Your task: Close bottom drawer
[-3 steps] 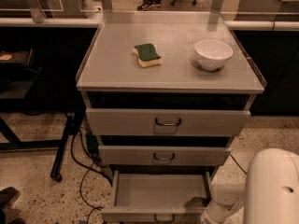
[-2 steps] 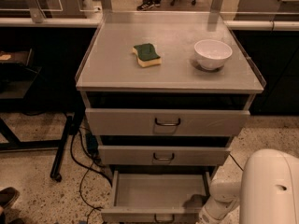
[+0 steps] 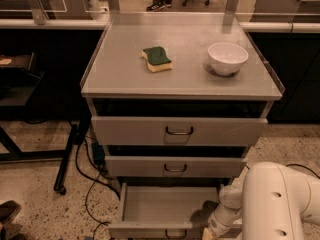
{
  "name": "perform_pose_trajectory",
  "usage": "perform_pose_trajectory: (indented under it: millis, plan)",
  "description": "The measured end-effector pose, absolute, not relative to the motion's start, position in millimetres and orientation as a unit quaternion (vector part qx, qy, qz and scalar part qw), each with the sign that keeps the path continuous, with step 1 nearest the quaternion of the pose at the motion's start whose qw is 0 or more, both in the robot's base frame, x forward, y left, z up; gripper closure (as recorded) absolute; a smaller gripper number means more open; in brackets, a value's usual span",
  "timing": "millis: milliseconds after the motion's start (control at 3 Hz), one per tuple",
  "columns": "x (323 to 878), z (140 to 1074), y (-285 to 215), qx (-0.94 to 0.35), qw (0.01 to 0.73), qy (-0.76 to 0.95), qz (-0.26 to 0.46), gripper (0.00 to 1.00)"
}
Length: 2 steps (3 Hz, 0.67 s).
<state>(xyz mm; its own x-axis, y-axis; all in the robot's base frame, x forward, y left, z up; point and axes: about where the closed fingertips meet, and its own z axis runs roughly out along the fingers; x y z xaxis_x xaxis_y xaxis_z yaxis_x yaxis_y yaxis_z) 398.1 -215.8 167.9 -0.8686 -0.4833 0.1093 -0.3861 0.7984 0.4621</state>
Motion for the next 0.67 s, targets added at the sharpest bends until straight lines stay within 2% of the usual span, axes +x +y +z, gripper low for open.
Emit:
perform_pose_trajectory:
  millis: [667]
  plan:
    - [411.2, 169.6, -224.0, 0.2, 0.086, -0.955, -0.203, 1.0]
